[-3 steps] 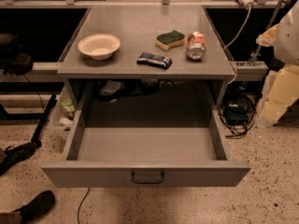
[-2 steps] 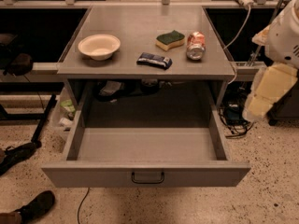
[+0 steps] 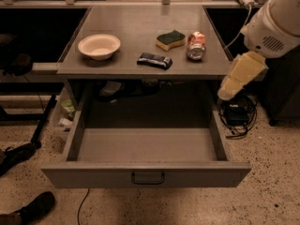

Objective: Place sponge into top drawer

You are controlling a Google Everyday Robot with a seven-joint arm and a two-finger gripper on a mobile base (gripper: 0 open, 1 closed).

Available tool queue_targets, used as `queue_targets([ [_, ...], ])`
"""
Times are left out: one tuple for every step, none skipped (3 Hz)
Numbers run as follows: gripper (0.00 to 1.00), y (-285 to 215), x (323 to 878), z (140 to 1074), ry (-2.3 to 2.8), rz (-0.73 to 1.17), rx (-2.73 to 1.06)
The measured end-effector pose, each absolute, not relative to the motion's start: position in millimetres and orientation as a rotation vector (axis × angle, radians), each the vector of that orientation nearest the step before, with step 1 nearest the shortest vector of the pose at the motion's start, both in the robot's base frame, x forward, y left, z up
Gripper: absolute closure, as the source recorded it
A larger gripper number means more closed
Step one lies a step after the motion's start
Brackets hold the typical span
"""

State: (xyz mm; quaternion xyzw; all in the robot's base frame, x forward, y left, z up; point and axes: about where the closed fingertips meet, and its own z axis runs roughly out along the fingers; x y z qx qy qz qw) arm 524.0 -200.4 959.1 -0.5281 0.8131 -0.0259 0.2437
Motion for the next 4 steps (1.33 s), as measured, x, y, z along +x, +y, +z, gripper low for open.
queue_targets([
  [0.0, -193.9, 562.9, 959.4, 2.185, -0.047, -1.376],
  [0.0, -183.9, 598.5, 954.8, 2.162, -0.004, -1.334],
  [0.0, -184.0, 598.5, 954.8, 2.162, -0.004, -1.334],
  [0.0, -185.3, 598.2, 954.5, 2.177, 0.008, -1.297],
])
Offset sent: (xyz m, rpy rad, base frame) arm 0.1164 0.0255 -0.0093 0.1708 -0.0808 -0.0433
